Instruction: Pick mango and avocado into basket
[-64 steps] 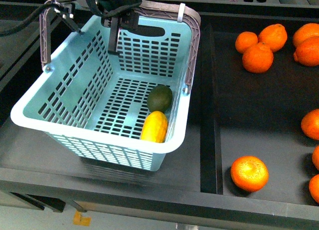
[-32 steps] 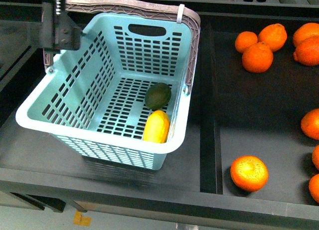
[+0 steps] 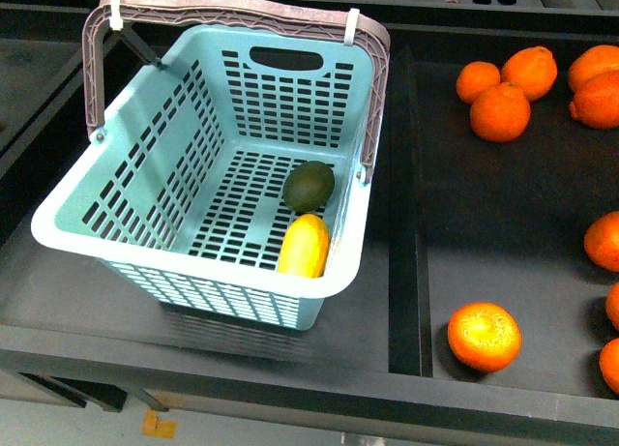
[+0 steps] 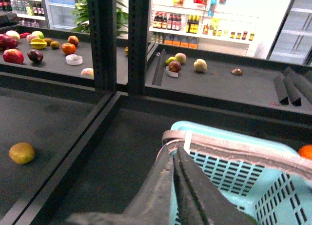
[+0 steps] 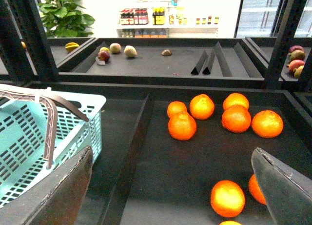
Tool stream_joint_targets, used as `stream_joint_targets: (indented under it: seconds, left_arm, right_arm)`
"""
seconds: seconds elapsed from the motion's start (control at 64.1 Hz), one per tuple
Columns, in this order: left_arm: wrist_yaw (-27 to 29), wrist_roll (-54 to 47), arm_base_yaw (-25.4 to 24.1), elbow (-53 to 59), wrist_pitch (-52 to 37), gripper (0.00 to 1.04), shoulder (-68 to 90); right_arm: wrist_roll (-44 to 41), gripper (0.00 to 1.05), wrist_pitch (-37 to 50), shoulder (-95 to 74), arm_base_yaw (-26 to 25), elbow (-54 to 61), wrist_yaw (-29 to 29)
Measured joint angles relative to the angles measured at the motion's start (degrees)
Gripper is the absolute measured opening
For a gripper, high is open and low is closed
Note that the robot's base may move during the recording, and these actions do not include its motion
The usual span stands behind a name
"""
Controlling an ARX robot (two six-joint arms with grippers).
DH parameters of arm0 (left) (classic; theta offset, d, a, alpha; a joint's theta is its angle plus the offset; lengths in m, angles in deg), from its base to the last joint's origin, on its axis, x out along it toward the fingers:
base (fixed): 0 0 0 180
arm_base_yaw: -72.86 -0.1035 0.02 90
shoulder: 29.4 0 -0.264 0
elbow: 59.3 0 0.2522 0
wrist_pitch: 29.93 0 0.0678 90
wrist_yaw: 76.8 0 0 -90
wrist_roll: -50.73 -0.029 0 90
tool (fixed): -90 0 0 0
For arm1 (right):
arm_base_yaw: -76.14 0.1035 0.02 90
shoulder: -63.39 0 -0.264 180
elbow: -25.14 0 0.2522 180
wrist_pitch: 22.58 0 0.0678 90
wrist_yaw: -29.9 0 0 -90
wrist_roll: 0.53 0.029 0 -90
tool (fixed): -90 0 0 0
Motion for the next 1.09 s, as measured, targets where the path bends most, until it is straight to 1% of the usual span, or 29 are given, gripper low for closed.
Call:
stream_joint_targets:
  seconds: [0.016, 0.109, 0.125, 0.14, 0.343, 0.39, 0.468, 0.967, 1.092]
  left_arm:
    - [-0.28, -0.24, -0.28, 0.87, 0.0, 0.02, -0.76]
    - [-2.05, -1.64, -2.19, 5.57, 0.37, 0.02, -6.6]
    - [-2.86, -1.86, -3.23, 8.7, -2.4, 0.02, -7.56]
    - [-3.15, -1.88, -3.63, 9.88, -2.21, 0.02, -8.22]
    - [-5.66, -2.14, -5.88, 15.26, 3.96, 0.02, -19.54]
    - [-9.18, -2.21, -8.33, 16.26, 5.99, 0.02, -22.36]
    - [-9.42, -2.27, -10.19, 17.46, 9.11, 0.02, -26.69]
    - [-9.99, -2.34, -10.29, 20.13, 33.4, 0.02, -54.9]
    - [-9.99, -2.34, -10.29, 20.15, 37.79, 0.02, -59.52]
  right_arm:
    - [0.0, 0.96, 0.0, 0.0, 0.0, 0.0, 0.0]
    - [0.0, 0.96, 0.0, 0.0, 0.0, 0.0, 0.0]
    - [0.0, 0.96, 0.0, 0.0, 0.0, 0.0, -0.02]
    - [0.0, 0.96, 0.0, 0.0, 0.0, 0.0, -0.02]
    - [0.0, 0.96, 0.0, 0.0, 0.0, 0.0, 0.0]
    - [-0.02, 0.96, 0.0, 0.0, 0.0, 0.0, -0.02]
    - [-0.02, 0.96, 0.0, 0.0, 0.0, 0.0, 0.0]
    - [0.0, 0.96, 0.0, 0.0, 0.0, 0.0, 0.0]
    - [0.0, 0.96, 0.0, 0.0, 0.0, 0.0, 0.0]
